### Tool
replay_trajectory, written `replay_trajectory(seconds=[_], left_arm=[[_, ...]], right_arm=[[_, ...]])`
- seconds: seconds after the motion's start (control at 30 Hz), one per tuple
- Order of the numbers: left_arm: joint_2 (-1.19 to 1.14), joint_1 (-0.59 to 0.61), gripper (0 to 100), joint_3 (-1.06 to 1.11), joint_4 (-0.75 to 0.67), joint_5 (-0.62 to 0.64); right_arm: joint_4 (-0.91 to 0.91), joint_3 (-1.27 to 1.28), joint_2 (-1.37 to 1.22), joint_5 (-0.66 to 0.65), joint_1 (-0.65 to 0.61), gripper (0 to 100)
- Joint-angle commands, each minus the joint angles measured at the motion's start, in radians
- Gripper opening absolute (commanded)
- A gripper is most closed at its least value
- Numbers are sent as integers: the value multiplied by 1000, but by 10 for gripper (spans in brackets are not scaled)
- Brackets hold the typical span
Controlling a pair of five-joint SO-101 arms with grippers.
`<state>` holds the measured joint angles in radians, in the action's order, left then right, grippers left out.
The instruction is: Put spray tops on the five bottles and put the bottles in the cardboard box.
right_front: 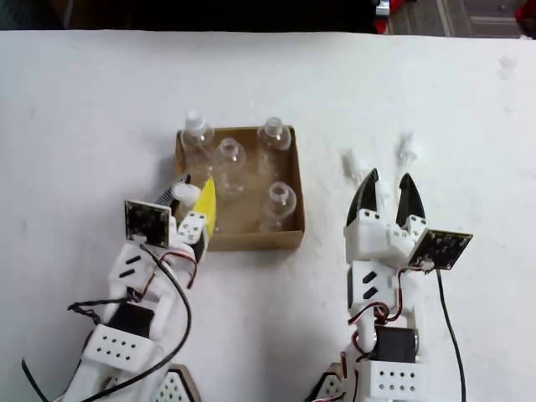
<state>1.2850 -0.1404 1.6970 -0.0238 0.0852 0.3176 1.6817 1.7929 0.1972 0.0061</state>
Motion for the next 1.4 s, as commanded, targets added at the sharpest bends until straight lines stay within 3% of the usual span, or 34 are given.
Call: replay_trajectory(seconds=[0.0,0.6,0.77,0.87,1.17,1.37], left_arm=[[15,13,114,-3,-9,-9],[16,8,116,-89,0,-8],[15,7,235,-97,9,-8],[15,12,290,-118,84,-8],[15,50,290,-361,282,71],[15,70,294,-706,677,71]], right_arm=[[-1,9,2,-14,-1,180],[1,9,2,-69,-5,176],[1,9,2,-72,-5,176],[1,9,2,-74,-5,176],[1,9,2,-74,-4,176],[1,9,2,-74,-4,176]])
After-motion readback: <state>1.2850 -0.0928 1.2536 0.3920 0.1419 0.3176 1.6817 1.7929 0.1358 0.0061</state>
